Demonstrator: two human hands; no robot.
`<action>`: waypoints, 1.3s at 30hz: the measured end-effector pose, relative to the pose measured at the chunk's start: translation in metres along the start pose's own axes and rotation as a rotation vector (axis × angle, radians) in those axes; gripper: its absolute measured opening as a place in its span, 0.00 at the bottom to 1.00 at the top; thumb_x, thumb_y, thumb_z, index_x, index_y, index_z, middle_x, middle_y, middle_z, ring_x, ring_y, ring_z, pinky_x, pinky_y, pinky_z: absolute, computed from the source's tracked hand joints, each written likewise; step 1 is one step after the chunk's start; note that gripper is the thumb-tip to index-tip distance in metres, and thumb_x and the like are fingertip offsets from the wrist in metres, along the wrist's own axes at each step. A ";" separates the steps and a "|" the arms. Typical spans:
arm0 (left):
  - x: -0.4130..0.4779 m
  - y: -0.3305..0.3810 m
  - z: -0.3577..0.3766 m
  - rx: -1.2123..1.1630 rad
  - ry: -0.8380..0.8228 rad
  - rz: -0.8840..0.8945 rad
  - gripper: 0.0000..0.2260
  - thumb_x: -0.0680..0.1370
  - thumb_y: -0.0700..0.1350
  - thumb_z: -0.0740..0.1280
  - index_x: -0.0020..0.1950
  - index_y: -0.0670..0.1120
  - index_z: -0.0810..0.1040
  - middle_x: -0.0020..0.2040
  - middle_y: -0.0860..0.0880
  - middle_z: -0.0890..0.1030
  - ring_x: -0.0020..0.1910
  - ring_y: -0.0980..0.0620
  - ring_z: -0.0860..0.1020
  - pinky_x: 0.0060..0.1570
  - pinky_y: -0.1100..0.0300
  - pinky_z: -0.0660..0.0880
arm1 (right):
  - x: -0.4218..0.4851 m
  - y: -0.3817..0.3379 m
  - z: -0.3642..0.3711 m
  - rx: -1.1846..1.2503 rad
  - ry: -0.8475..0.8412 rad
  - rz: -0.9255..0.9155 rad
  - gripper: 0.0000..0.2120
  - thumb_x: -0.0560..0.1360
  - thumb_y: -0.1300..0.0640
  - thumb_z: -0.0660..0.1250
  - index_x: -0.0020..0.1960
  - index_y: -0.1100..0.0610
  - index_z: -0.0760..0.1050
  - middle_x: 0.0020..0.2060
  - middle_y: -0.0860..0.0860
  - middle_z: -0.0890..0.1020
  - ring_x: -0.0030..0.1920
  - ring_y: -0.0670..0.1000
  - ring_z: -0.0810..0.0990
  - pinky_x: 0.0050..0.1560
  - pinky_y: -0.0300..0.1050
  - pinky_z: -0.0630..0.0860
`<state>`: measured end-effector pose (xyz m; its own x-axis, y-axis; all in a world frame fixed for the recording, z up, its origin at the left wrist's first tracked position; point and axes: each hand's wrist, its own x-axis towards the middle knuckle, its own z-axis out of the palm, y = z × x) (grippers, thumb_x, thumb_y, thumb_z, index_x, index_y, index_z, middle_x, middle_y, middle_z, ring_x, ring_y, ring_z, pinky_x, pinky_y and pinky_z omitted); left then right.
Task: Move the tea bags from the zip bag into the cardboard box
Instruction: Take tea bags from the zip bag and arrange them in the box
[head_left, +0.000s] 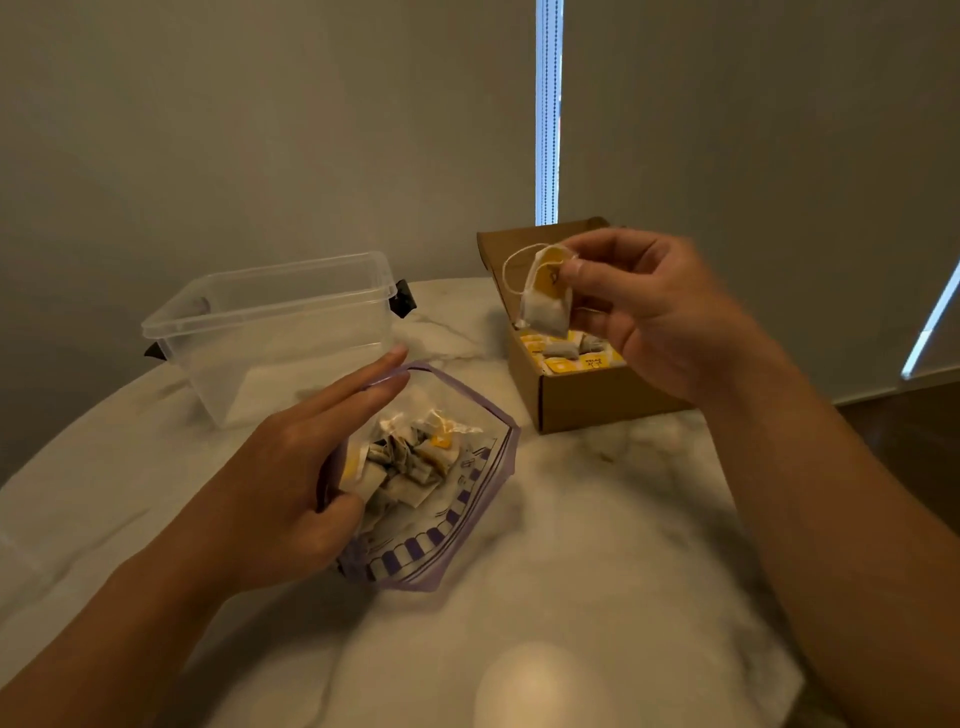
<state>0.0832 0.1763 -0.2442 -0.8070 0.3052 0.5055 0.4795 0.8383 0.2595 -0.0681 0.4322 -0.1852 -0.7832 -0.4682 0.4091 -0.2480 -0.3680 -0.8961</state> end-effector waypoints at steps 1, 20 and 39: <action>0.000 0.000 0.000 -0.003 -0.004 0.008 0.37 0.65 0.34 0.65 0.76 0.43 0.67 0.78 0.51 0.63 0.61 0.59 0.65 0.40 0.82 0.66 | 0.007 0.000 -0.008 -0.059 0.052 -0.013 0.07 0.74 0.65 0.68 0.51 0.62 0.79 0.47 0.56 0.85 0.51 0.55 0.84 0.49 0.50 0.82; -0.002 0.003 -0.003 -0.021 -0.015 0.009 0.34 0.68 0.46 0.61 0.77 0.51 0.66 0.78 0.57 0.63 0.24 0.55 0.70 0.26 0.65 0.72 | 0.050 0.053 -0.048 -1.132 0.118 0.058 0.10 0.73 0.58 0.74 0.54 0.54 0.82 0.44 0.50 0.84 0.41 0.44 0.82 0.37 0.35 0.76; -0.002 0.005 -0.004 -0.031 -0.017 -0.002 0.35 0.67 0.47 0.60 0.76 0.47 0.68 0.78 0.57 0.62 0.22 0.56 0.68 0.26 0.69 0.69 | -0.030 0.039 -0.025 -1.300 -0.054 -0.064 0.06 0.74 0.55 0.72 0.50 0.52 0.85 0.46 0.46 0.85 0.44 0.43 0.78 0.45 0.37 0.76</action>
<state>0.0890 0.1782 -0.2405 -0.8138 0.3116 0.4906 0.4882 0.8245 0.2861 -0.0686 0.4519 -0.2366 -0.7333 -0.5213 0.4364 -0.6747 0.6373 -0.3724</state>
